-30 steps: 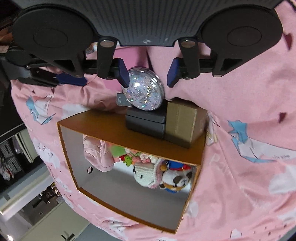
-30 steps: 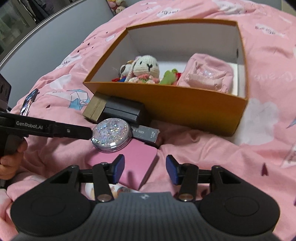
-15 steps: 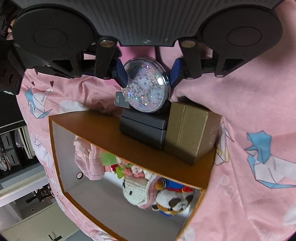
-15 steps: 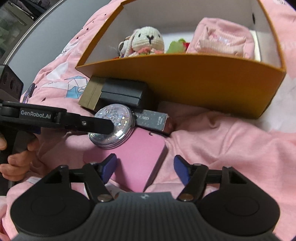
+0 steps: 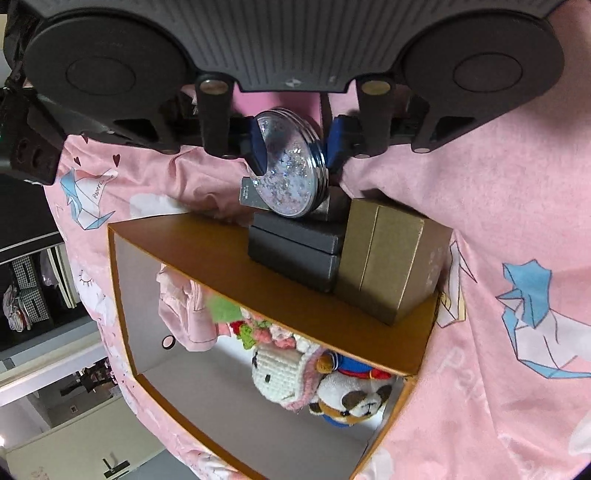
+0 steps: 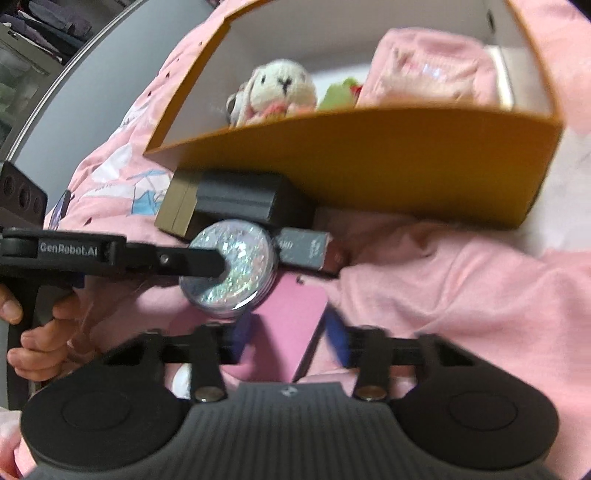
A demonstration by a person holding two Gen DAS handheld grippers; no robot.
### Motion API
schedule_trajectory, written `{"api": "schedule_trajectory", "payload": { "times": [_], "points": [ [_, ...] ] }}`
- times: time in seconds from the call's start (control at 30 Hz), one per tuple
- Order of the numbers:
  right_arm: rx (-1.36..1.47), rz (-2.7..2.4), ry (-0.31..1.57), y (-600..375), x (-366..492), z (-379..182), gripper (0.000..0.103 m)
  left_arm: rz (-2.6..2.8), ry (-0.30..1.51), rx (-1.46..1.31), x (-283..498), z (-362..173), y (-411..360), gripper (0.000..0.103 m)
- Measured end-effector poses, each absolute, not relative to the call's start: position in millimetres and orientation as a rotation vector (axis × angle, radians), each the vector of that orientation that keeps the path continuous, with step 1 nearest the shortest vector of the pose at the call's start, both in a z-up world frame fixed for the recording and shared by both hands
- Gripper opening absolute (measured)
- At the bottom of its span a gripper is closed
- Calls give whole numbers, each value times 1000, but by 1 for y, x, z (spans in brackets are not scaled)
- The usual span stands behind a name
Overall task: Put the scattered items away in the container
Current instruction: 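Grasp the round glitter mirror with the left tool while the right reaches the pink card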
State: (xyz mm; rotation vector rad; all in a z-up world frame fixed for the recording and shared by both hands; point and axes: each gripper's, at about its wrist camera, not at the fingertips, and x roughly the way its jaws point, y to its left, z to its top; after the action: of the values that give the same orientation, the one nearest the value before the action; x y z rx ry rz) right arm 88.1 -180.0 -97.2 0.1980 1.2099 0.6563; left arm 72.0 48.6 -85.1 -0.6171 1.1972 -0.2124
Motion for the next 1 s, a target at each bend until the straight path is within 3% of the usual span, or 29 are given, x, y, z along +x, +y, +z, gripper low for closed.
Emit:
{"api": "schedule_trajectory", "payload": {
  "times": [0.17, 0.27, 0.47, 0.57, 0.7, 1.0],
  "points": [
    [174, 645, 1167, -185, 85, -85, 15, -219, 1161, -627, 66, -74, 52, 35],
    [158, 629, 1131, -187, 85, -76, 0, -219, 1143, -637, 61, -67, 55, 29],
    [139, 632, 1045, -199, 87, -48, 0, -206, 1113, -603, 55, -54, 58, 22],
    [180, 645, 1095, -202, 92, -55, 9, -202, 1096, -583, 52, -47, 60, 19],
    [244, 644, 1185, -198, 92, -78, 41, -194, 1085, -522, 45, -34, 62, 17],
    [406, 665, 1329, -196, 97, -119, 62, -176, 1117, -364, 34, -16, 61, 15]
  ]
}}
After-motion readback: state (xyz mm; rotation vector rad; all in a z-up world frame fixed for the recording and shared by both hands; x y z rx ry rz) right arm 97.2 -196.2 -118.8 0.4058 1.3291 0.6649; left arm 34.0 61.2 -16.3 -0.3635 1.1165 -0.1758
